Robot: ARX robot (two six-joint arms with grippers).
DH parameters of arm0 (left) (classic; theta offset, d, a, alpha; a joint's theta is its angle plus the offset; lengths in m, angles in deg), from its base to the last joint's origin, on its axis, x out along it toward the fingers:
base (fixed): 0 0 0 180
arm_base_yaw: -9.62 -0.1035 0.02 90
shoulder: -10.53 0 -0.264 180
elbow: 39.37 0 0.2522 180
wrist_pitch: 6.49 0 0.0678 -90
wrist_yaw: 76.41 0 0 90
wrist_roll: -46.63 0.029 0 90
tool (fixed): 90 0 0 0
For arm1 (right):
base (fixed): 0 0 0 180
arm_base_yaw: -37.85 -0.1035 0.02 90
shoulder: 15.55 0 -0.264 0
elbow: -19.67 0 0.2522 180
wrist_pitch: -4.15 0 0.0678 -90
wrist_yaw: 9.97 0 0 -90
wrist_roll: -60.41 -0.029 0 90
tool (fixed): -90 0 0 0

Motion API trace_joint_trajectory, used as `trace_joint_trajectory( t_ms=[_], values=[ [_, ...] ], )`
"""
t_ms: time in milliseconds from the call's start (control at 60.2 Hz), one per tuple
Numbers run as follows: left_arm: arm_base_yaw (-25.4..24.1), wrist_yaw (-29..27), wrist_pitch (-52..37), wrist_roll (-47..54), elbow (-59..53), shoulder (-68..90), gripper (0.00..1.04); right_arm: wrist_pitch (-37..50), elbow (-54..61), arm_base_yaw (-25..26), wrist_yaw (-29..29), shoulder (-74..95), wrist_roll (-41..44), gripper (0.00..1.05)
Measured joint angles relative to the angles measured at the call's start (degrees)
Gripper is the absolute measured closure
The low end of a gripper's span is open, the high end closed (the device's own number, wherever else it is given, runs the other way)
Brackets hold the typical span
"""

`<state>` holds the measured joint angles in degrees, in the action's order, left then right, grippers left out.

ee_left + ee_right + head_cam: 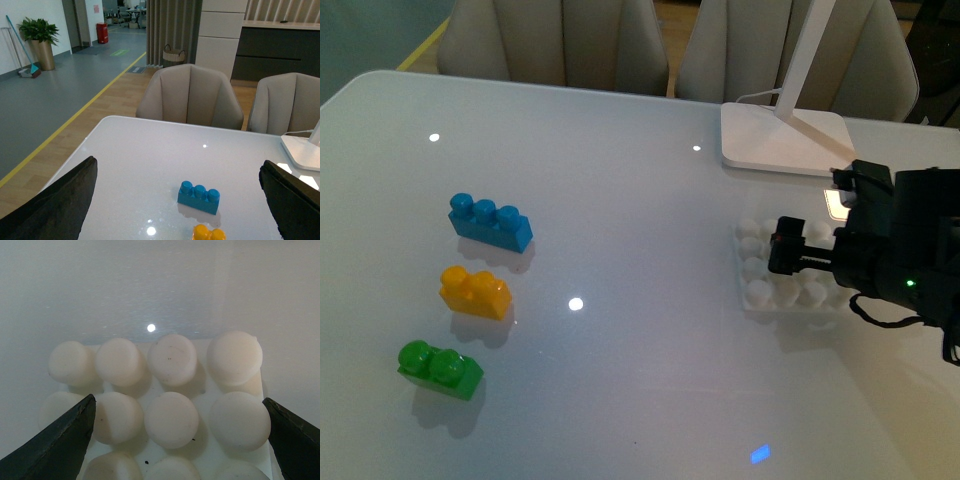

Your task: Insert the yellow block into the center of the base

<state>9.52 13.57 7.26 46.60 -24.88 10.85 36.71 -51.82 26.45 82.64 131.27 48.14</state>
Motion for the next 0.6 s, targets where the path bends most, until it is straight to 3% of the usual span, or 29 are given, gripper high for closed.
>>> trace_joint_trajectory(
  t_ms=[398,598],
  values=[
    [0.0,0.0,0.0,0.0,0.0,0.0,0.07,-4.9,-2.8,-15.3,-5.5,0.2,-7.6,0.09],
    [0.0,0.0,0.0,0.0,0.0,0.0,0.07,-7.2,-3.8,-18.1,-7.0,-0.2,-12.6,0.09]
  ],
)
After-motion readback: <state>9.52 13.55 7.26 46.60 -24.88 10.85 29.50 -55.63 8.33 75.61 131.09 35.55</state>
